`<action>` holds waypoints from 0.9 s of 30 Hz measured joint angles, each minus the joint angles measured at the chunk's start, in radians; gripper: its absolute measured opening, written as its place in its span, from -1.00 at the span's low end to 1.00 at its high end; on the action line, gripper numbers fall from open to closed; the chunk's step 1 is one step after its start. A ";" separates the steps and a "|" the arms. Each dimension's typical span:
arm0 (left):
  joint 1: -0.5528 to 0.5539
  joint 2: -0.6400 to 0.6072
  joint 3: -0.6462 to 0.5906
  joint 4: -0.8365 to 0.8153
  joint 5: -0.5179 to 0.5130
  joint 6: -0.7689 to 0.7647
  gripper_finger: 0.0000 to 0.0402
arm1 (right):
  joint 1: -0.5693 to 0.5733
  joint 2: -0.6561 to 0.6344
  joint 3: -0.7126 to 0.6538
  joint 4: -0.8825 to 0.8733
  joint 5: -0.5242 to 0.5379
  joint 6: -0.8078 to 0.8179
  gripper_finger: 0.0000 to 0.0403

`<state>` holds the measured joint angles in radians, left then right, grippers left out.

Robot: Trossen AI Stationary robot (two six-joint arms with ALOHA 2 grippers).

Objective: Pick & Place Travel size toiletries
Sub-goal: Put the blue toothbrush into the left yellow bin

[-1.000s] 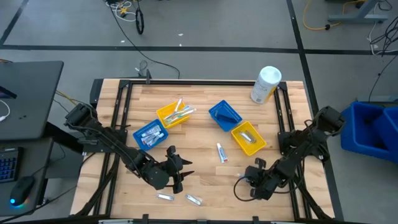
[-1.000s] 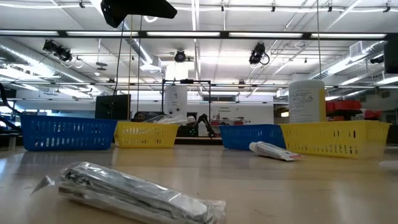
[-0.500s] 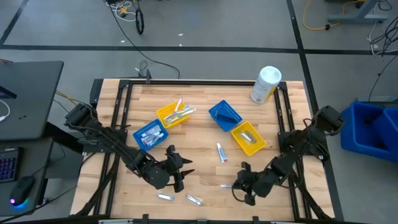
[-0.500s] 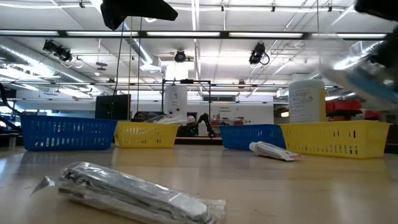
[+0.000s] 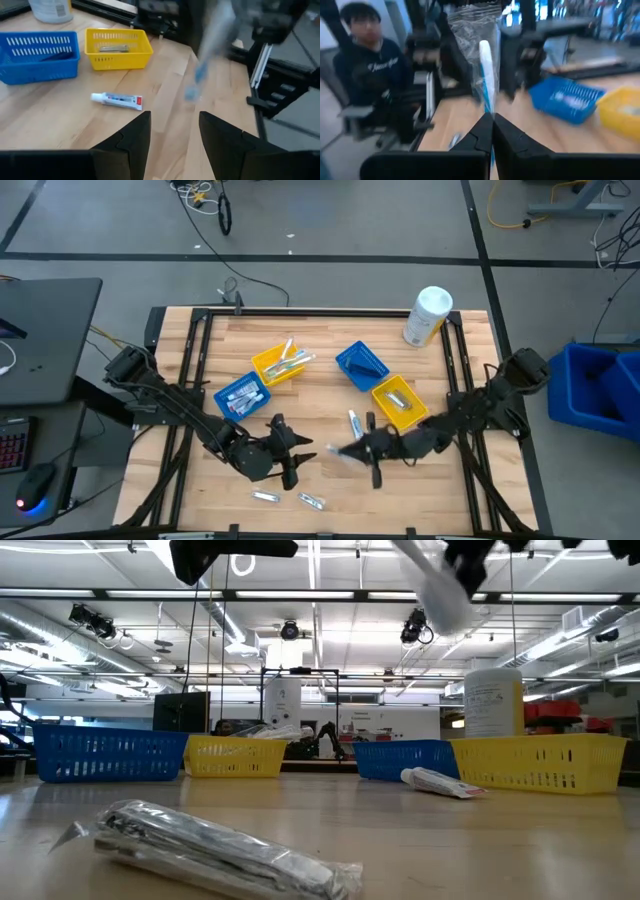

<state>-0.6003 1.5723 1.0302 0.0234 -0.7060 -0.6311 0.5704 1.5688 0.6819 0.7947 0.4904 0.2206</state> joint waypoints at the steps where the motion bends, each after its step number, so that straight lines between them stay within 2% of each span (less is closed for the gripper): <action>1: 0.000 0.000 0.000 -0.001 -0.001 0.015 -0.13 | -0.012 0.000 0.000 0.027 -0.001 -0.018 -0.94; 5: 0.004 0.000 0.000 0.000 -0.033 0.030 -0.13 | -0.051 0.000 0.000 0.091 -0.011 -0.053 -0.94; 10: 0.029 0.000 0.000 0.015 -0.034 0.035 -0.13 | -0.106 0.000 0.000 0.125 -0.137 -0.063 -0.94; 16: 0.061 0.000 0.000 0.091 0.052 0.113 -0.13 | -0.155 0.000 0.000 0.126 -0.189 -0.118 -0.94; 22: 0.085 0.000 0.000 0.109 0.055 0.152 -0.12 | -0.198 0.000 0.000 0.199 -0.276 -0.159 -0.94; 27: 0.099 0.000 0.000 0.111 0.042 0.162 -0.02 | -0.222 0.000 0.001 0.243 -0.343 -0.151 -0.94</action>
<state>-0.5009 1.5726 1.0302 0.1339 -0.6636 -0.4687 0.3479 1.5688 0.6827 1.0380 0.1475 0.0696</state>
